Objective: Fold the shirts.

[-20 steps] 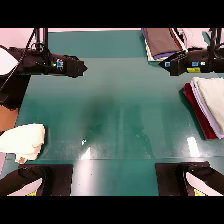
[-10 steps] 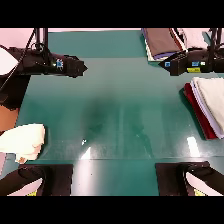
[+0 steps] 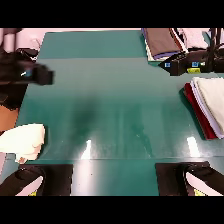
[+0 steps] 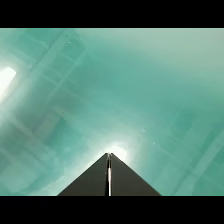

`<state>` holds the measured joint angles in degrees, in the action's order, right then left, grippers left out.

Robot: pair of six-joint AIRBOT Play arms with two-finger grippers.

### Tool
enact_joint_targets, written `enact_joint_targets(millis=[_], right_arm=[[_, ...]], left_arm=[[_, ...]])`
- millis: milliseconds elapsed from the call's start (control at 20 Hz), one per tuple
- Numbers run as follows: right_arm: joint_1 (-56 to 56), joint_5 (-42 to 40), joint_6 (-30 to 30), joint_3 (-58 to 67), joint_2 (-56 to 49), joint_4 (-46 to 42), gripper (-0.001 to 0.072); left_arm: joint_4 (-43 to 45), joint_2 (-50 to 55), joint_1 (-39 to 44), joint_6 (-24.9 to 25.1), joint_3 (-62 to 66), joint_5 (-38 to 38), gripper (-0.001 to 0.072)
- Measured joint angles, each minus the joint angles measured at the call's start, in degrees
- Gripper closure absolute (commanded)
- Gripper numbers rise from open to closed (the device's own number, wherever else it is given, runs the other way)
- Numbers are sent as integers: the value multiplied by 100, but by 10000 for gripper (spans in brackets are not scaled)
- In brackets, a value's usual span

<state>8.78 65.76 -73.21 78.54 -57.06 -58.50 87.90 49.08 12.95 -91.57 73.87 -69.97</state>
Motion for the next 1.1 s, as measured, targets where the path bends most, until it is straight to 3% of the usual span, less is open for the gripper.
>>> enact_joint_targets(millis=[50,100,150,200,350,550,600,700,750,1000,1100], right_arm=[[0,2,0,0,0,0,697],[0,7,0,0,0,0,697],[0,11,0,0,0,0,697],[0,15,0,0,0,-2,697],[0,22,0,0,0,-2,697],[0,22,0,0,0,0,697],[0,22,0,0,0,0,697],[0,20,0,0,0,0,697],[0,20,0,0,0,0,697],[0,-116,-2,0,50,7,697],[0,-354,-52,0,162,28,697]], left_arm=[[162,-282,-297,-22,-356,-98,678],[286,-516,-568,-39,-723,-188,503],[426,-715,-861,-52,-1126,-254,173],[540,-848,-1126,-66,-1508,-308,65],[780,-1084,-1856,-85,-2743,-315,64],[898,-1185,-2358,-94,-4061,107,66],[907,-1196,-2413,-96,-4273,195,113],[933,-1209,-2481,-118,-4476,273,607],[935,-1213,-2505,-120,-4494,271,681],[835,-1217,-2542,-133,-3574,129,683],[398,-1220,-2544,-39,-2717,59,684]])
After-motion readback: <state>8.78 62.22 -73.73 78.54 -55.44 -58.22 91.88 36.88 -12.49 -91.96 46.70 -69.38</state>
